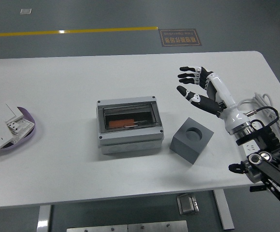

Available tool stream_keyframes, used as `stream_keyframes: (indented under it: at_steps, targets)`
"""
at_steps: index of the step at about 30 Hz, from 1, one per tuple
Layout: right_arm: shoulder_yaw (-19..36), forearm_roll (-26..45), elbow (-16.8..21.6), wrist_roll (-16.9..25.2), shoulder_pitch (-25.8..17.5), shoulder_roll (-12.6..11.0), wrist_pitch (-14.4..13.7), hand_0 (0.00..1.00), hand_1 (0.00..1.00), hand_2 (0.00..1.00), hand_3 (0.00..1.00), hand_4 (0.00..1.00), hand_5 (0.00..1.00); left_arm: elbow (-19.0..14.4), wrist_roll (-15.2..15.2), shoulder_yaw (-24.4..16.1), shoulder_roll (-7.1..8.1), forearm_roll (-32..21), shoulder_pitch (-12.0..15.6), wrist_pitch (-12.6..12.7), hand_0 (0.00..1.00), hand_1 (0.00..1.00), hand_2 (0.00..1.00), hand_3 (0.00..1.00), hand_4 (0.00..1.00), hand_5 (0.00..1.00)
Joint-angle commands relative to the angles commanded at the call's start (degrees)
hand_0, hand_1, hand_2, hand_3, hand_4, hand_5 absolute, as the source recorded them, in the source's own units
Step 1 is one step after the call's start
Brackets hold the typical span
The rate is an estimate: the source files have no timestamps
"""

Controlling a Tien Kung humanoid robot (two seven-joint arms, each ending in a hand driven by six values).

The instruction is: Pick up the cylinder from the cube,place it in the box,flap close box

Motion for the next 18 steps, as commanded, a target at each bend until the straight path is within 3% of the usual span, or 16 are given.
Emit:
stream_keyframes:
  at_steps: [10,11,16,18]
  targets:
    - [5.9,7.42,-3.54,1.04,-3.81,0.09,3.48,0.74,0.683,0.654,0.657,0.878,0.354,0.04,-0.1,0.05,-0.05,-0.28,-0.14,0.04,0.608,0.635,0.626,0.631,0.684,0.25]
    - [6.35,7.59,-3.78,0.95,-3.92,-0.17,3.72,0.734,0.679,0.637,0.66,0.872,0.281,0.03,-0.06,0.0,-0.03,-0.22,-0.11,0.04,0.609,0.636,0.627,0.632,0.685,0.25]
    - [7.61,7.27,-5.08,0.35,-3.56,0.05,4.4,0.734,0.679,0.637,0.66,0.872,0.281,0.01,0.05,-0.15,0.0,0.0,-0.08,0.02,0.609,0.636,0.627,0.632,0.685,0.25]
    - [7.94,6.77,-5.78,0.09,-3.23,0.62,4.56,0.728,0.678,0.654,0.668,0.916,0.323,0.01,0.04,-0.16,0.02,0.06,-0.15,-0.01,0.609,0.635,0.626,0.631,0.685,0.25]
